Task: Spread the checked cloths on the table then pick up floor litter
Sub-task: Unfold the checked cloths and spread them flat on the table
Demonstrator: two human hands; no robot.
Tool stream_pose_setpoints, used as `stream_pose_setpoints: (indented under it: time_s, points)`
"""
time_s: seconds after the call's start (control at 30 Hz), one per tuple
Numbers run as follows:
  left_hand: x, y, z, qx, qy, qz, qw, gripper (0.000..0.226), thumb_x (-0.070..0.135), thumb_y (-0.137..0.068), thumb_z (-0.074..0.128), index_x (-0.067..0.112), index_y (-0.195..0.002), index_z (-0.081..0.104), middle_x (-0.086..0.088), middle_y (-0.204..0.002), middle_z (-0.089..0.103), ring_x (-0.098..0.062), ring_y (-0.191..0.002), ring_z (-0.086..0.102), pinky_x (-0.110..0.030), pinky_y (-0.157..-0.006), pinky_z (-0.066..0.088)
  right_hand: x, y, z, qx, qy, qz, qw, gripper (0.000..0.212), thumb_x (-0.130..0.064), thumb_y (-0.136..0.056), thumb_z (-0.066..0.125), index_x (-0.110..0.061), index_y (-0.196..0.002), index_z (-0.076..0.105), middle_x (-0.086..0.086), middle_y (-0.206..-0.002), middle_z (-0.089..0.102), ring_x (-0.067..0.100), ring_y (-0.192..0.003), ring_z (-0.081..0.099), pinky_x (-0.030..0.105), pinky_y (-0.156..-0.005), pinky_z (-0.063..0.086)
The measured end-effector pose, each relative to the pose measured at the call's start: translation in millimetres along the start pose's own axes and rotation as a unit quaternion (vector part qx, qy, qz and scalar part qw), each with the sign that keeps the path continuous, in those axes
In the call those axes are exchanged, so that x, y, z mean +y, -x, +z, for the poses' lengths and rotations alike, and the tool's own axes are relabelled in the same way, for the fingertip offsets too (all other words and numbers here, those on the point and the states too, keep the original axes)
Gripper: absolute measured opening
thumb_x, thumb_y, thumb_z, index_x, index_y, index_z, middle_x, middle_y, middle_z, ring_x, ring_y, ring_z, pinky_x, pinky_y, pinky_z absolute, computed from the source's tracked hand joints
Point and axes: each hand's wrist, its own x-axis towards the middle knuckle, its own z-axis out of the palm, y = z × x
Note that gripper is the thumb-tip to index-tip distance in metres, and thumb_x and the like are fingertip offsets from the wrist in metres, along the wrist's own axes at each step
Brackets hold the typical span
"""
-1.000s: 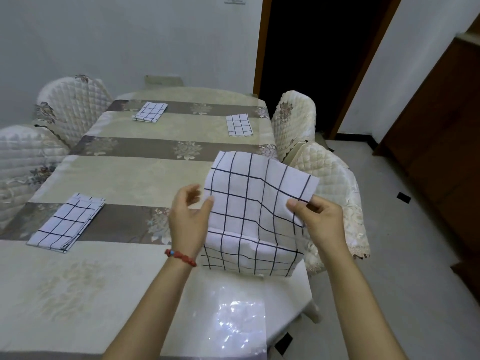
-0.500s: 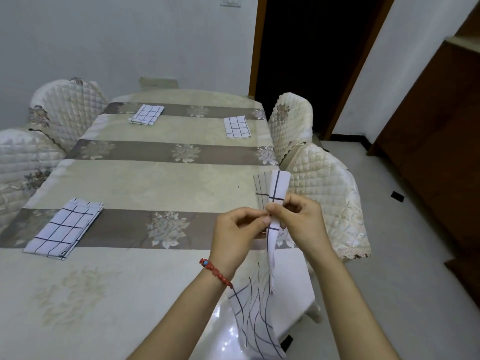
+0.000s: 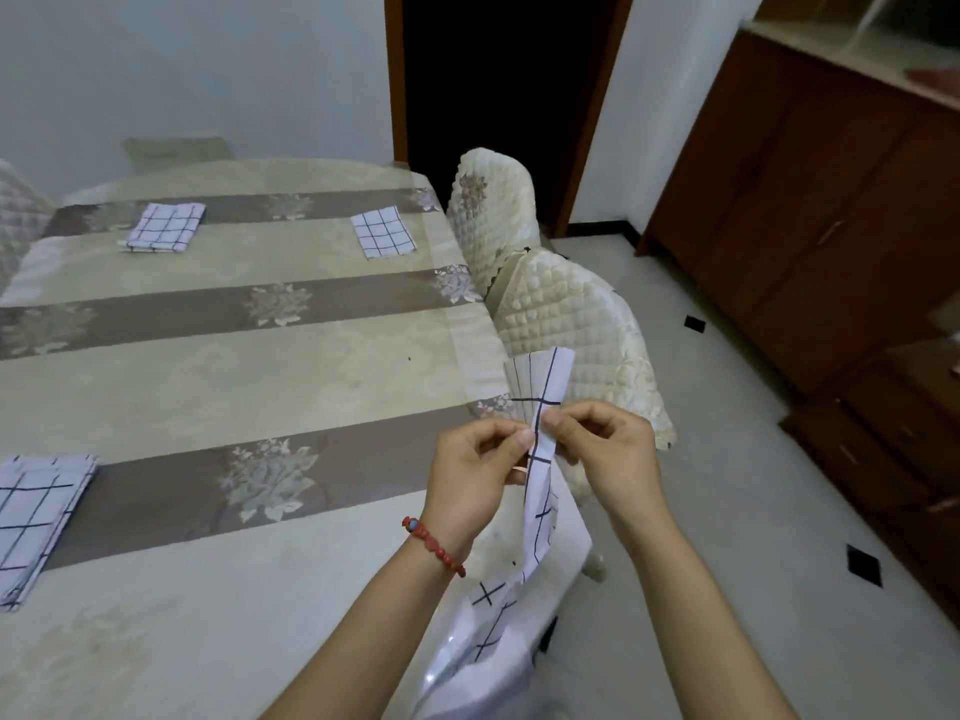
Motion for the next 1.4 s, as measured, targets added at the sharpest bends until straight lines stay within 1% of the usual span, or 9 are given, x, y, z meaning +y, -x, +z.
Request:
stream_pose_setpoints:
  time_s: [0.27,0.4,0.63,0.77,0.9,0.97,1.07,1.27,1.4]
  points:
    - [-13,10,58,0.016,-0.008,-0.01,1.0,0.02,0.004,-0.086,0.058,0.011,-0.068,0.063,0.0,-0.065,0.065,-0.005,-0.058,0.06,-0.014,-0.052,0.049,8,13,-55,0.031,-0.036,-0.001,0.999,0.028,-0.003,-0.08,0.064,-0.012,-0.055,0.058,-0.009,-0.042,0.055,-0.001,-0.042,0.046,0.01,-0.045,0.04]
    - [-21,15,108,0.027,0.03,-0.017,0.999,0.026,-0.001,-0.087,0.054,0.011,-0.064,0.059,0.01,-0.045,0.063,0.002,-0.045,0.058,-0.009,-0.046,0.045,16,14,-98,0.029,-0.053,0.009,0.998,0.024,-0.012,-0.081,0.063,-0.009,-0.059,0.056,-0.007,-0.043,0.055,0.001,-0.042,0.046,0.014,-0.045,0.04]
    - [-49,30,240,0.049,0.079,-0.049,0.994,0.035,0.0,-0.088,0.052,0.014,-0.058,0.066,0.003,-0.049,0.066,-0.003,-0.046,0.059,-0.012,-0.046,0.047,26,15,-224,0.025,-0.103,0.035,0.994,0.026,-0.038,-0.069,0.062,-0.015,-0.057,0.054,-0.005,-0.045,0.056,0.001,-0.045,0.049,0.014,-0.048,0.043]
    - [-62,25,295,0.095,0.066,-0.066,0.991,0.024,0.003,-0.087,0.056,0.009,-0.066,0.065,-0.015,-0.071,0.063,-0.021,-0.069,0.055,-0.03,-0.067,0.048,24,10,-284,0.026,-0.093,0.027,0.995,0.027,-0.027,-0.08,0.06,-0.011,-0.061,0.053,-0.006,-0.047,0.058,0.003,-0.044,0.049,0.014,-0.047,0.043]
    - [-68,13,322,0.104,0.013,-0.014,0.994,0.028,0.003,-0.083,0.061,0.016,-0.058,0.065,0.006,-0.052,0.063,-0.008,-0.054,0.054,-0.012,-0.051,0.047,21,-4,-316,0.028,-0.08,0.005,0.996,0.031,-0.022,-0.087,0.058,-0.015,-0.057,0.055,-0.007,-0.046,0.052,0.002,-0.044,0.044,0.012,-0.046,0.039]
    - [-68,4,333,0.096,-0.024,0.016,0.995,0.027,0.003,-0.082,0.063,0.017,-0.058,0.065,0.008,-0.049,0.063,0.0,-0.05,0.054,-0.01,-0.05,0.046,22,-17,-324,0.016,-0.055,-0.011,0.998,0.035,-0.021,-0.086,0.061,-0.02,-0.052,0.054,-0.009,-0.045,0.045,0.002,-0.045,0.039,0.012,-0.047,0.035]
    - [-70,-16,346,0.083,-0.041,0.032,0.995,0.025,0.002,-0.082,0.062,0.015,-0.061,0.066,0.006,-0.052,0.063,0.0,-0.051,0.056,-0.012,-0.05,0.045,26,-42,-333,0.01,-0.009,-0.029,0.999,0.038,-0.013,-0.084,0.063,-0.021,-0.049,0.053,-0.011,-0.044,0.045,0.001,-0.046,0.037,0.011,-0.048,0.033]
    - [-74,-84,366,0.061,-0.032,0.02,0.997,0.015,0.013,-0.087,0.057,0.016,-0.078,0.068,-0.006,-0.078,0.07,-0.01,-0.07,0.068,-0.021,-0.056,0.054,34,-114,-352,0.019,0.037,-0.015,0.999,0.021,-0.012,-0.08,0.067,-0.014,-0.059,0.067,-0.007,-0.051,0.062,0.001,-0.051,0.054,0.011,-0.053,0.045]
    - [-66,-146,380,0.062,0.02,-0.014,0.998,0.016,0.014,-0.09,0.052,0.014,-0.082,0.065,-0.002,-0.076,0.067,-0.01,-0.066,0.066,-0.021,-0.054,0.056,34,-175,-356,-0.002,0.087,-0.027,0.996,0.029,-0.01,-0.079,0.069,-0.021,-0.052,0.062,-0.011,-0.046,0.059,-0.004,-0.046,0.051,0.007,-0.048,0.04]
